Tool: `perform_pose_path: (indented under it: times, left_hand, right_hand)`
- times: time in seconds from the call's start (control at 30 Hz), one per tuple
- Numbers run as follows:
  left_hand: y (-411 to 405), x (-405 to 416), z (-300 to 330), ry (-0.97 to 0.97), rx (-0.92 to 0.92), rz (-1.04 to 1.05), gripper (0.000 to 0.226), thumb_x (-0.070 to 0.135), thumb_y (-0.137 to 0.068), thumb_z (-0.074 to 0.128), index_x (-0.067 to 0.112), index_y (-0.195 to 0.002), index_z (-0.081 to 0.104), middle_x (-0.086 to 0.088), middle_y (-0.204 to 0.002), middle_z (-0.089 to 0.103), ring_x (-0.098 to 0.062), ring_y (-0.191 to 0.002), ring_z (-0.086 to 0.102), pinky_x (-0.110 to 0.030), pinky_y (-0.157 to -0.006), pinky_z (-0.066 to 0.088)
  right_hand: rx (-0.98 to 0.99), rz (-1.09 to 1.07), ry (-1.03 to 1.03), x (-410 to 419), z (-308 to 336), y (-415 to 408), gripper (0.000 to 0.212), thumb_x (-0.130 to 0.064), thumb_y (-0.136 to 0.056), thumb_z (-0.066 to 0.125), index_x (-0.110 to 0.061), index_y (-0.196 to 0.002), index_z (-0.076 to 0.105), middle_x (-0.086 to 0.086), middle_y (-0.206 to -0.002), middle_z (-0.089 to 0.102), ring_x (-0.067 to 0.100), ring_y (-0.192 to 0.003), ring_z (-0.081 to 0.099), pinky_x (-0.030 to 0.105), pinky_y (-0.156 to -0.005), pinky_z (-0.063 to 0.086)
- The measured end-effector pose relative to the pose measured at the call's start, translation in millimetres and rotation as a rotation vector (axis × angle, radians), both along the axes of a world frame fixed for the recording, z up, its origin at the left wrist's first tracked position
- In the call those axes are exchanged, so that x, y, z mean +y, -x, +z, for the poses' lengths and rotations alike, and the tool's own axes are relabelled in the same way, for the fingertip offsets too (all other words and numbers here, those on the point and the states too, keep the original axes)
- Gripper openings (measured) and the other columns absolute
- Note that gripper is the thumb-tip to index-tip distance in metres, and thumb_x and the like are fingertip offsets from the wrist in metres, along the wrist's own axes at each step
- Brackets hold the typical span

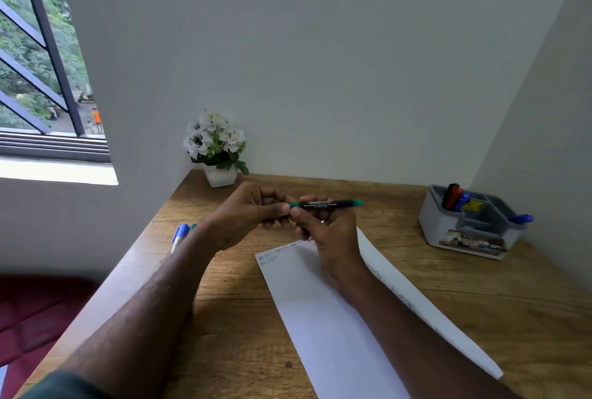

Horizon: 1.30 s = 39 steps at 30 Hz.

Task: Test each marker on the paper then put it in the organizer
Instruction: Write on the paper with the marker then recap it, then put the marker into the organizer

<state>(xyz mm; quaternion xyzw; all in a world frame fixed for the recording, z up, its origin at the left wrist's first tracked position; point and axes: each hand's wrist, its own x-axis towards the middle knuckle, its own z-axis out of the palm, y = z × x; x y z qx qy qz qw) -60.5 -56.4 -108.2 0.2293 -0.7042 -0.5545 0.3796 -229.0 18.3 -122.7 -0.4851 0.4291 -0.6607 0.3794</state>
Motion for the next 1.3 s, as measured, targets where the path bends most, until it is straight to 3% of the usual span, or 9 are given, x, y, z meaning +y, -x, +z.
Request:
perform_pose_path:
  times: [0.17, 0.37, 0.47, 0.53, 0.67, 0.77, 0.87, 1.0, 1.3]
  left_hand:
    - [4, 7, 3, 0.112, -0.133, 0.066, 0.019, 0.012, -0.09, 0.071, 0.007, -0.108, 0.074, -0.012, -0.096, 0.077, -0.02, -0.084, 0.072, -0.022, -0.063, 0.05]
    - [36, 17, 21, 0.204, -0.209, 0.202, 0.005, 0.011, -0.09, 0.072, 0.007, -0.092, 0.074, -0.003, -0.078, 0.076, -0.009, -0.07, 0.07, -0.013, -0.061, 0.049]
    - [57, 13, 30, 0.27, -0.349, 0.197, 0.006, 0.01, -0.089, 0.074, 0.007, -0.084, 0.073, -0.007, -0.076, 0.076, -0.016, -0.069, 0.073, -0.026, -0.069, 0.058]
    - [80, 14, 39, 0.344, -0.425, 0.168, 0.009, 0.009, -0.088, 0.074, 0.008, -0.079, 0.073, -0.004, -0.073, 0.076, -0.016, -0.067, 0.073, -0.028, -0.07, 0.059]
    - [136, 25, 59, 0.487, -0.517, 0.085, 0.014, 0.015, -0.089, 0.073, 0.005, -0.08, 0.072, -0.002, -0.075, 0.076, -0.013, -0.066, 0.074, -0.022, -0.071, 0.058]
    - [178, 33, 66, 0.526, -0.519, 0.009, 0.014, 0.016, -0.089, 0.074, 0.003, -0.083, 0.073, -0.005, -0.077, 0.076, -0.013, -0.065, 0.073, -0.022, -0.069, 0.058]
    - [211, 41, 69, 0.558, -0.528, -0.038, 0.011, 0.013, -0.09, 0.072, 0.003, -0.085, 0.073, -0.007, -0.078, 0.076, -0.011, -0.065, 0.072, -0.022, -0.069, 0.058]
    - [236, 45, 65, 0.553, -0.56, -0.08, 0.007, 0.01, -0.091, 0.069, 0.005, -0.087, 0.073, -0.004, -0.079, 0.074, -0.007, -0.063, 0.069, -0.02, -0.067, 0.056]
    - [239, 47, 62, 0.559, -0.591, -0.088, 0.01, 0.011, -0.091, 0.068, 0.01, -0.083, 0.072, -0.002, -0.076, 0.074, -0.007, -0.061, 0.069, -0.014, -0.061, 0.053]
  right_hand:
    - [0.164, -0.105, 0.025, -3, 4, 0, 0.009, -0.017, -0.097, 0.065, -0.021, -0.103, 0.072, 0.001, -0.094, 0.075, 0.009, -0.088, 0.071, 0.026, -0.077, 0.057]
    - [0.433, -0.305, 0.078, 12, 34, 26, 0.019, -0.019, -0.105, 0.048, -0.016, -0.117, 0.062, -0.004, -0.086, 0.064, -0.002, -0.07, 0.06, 0.017, -0.064, 0.045]
    - [0.731, -0.41, 0.134, 24, 49, 59, 0.023, -0.014, -0.101, 0.052, -0.014, -0.118, 0.067, 0.003, -0.096, 0.063, 0.008, -0.083, 0.056, 0.023, -0.073, 0.041]
    - [0.804, -0.518, 0.168, 39, 64, 87, 0.025, -0.012, -0.095, 0.061, -0.014, -0.118, 0.07, 0.002, -0.099, 0.068, 0.011, -0.088, 0.062, 0.024, -0.078, 0.047]
    - [0.91, -0.774, 0.19, 73, 104, 164, 0.011, -0.014, -0.084, 0.077, -0.014, -0.094, 0.073, 0.004, -0.082, 0.075, 0.019, -0.072, 0.069, 0.031, -0.068, 0.056]
    - [1.041, -0.885, 0.022, 89, 127, 225, 0.01, -0.006, -0.082, 0.077, -0.009, -0.091, 0.079, 0.011, -0.091, 0.076, 0.024, -0.081, 0.07, 0.034, -0.078, 0.057]
    - [1.125, -0.859, -0.197, 94, 135, 270, 0.021, 0.003, -0.081, 0.069, -0.006, -0.097, 0.08, 0.013, -0.102, 0.076, 0.026, -0.092, 0.071, 0.034, -0.086, 0.058]
    - [1.203, -0.794, -0.317, 90, 125, 300, 0.021, 0.001, -0.078, 0.069, -0.011, -0.093, 0.078, 0.011, -0.1, 0.074, 0.026, -0.092, 0.07, 0.033, -0.082, 0.059]
    - [1.178, -0.68, -0.378, 80, 100, 303, 0.027, -0.007, -0.077, 0.077, -0.016, -0.102, 0.072, 0.01, -0.107, 0.066, 0.021, -0.098, 0.062, 0.036, -0.084, 0.058]
